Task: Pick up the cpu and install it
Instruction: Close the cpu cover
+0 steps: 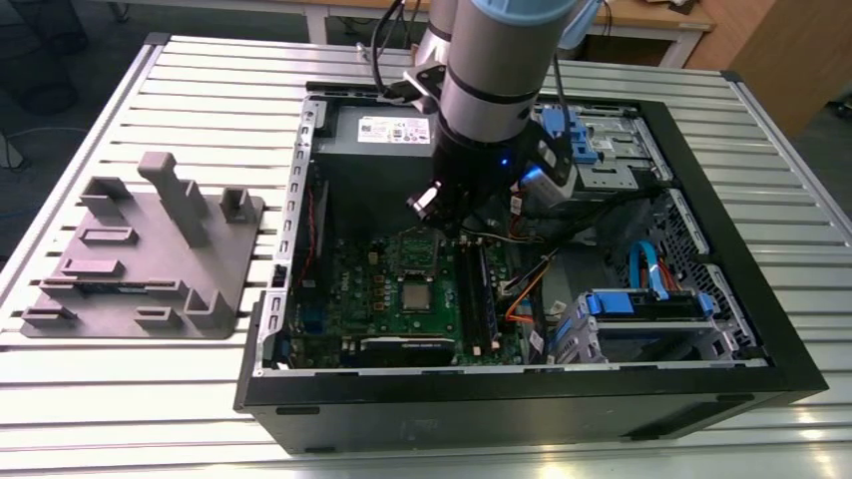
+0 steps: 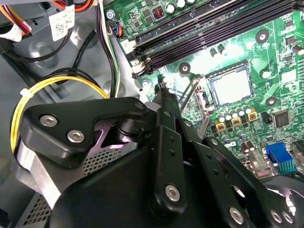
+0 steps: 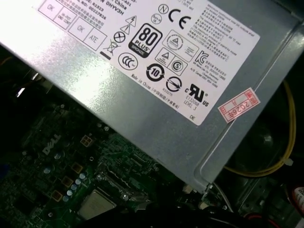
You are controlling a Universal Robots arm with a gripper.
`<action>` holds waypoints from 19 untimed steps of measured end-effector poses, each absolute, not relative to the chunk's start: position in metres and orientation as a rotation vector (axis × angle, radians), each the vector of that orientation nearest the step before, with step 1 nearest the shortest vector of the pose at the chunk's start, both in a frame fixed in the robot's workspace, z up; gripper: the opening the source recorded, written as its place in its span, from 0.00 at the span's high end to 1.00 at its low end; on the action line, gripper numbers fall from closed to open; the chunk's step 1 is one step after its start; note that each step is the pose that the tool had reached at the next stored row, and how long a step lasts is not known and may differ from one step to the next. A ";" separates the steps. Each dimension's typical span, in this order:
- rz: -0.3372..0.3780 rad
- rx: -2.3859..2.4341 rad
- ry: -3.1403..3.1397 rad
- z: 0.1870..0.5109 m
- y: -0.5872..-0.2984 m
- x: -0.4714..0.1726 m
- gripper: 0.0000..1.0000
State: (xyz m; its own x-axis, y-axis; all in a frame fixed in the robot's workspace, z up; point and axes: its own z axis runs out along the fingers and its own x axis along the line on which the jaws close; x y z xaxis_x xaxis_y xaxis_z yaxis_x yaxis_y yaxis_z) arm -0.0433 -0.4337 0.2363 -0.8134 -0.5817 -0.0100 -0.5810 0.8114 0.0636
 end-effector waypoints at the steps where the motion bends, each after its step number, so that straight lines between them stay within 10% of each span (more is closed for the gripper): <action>1: -0.100 0.960 -2.979 0.237 -0.434 -0.043 0.89; 19: -0.099 1.047 -2.949 0.240 -0.434 -0.045 0.89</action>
